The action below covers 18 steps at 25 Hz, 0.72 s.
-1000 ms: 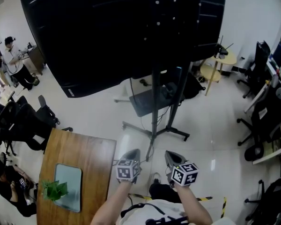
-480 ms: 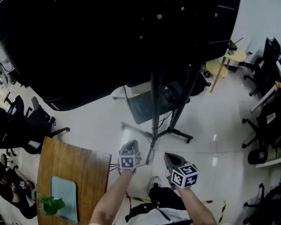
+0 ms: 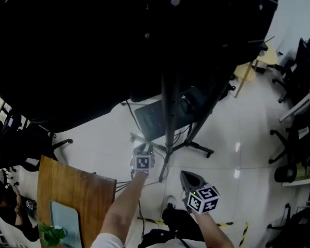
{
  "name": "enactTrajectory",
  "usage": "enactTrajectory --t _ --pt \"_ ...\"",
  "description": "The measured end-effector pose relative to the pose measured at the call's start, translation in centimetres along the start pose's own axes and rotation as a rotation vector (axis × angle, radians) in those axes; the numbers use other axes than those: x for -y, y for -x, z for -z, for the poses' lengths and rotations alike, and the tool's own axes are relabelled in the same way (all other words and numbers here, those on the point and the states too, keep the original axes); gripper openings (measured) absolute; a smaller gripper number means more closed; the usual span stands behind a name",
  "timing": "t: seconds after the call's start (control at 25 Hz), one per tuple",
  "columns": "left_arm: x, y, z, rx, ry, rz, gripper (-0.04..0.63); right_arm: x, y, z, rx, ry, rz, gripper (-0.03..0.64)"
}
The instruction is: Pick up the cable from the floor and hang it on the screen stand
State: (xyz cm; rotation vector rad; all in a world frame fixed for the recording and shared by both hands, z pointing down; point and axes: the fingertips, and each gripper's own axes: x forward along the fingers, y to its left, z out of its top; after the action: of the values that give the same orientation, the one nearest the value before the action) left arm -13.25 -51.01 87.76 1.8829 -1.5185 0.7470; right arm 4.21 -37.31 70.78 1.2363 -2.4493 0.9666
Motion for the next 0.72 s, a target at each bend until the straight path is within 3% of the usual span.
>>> enactTrajectory --t 0.44,0.72 --pt "-1.1 -5.4 0.4 -0.078 -0.029 -0.027 0.129 4.4 0.4 3.0 -0.025 -0.079 0.061 0.003" --pt "-1.5 -4.8 0.3 -0.054 -0.092 -0.036 0.032 3.5 1.3 3.4 -0.013 -0.077 0.054 0.003"
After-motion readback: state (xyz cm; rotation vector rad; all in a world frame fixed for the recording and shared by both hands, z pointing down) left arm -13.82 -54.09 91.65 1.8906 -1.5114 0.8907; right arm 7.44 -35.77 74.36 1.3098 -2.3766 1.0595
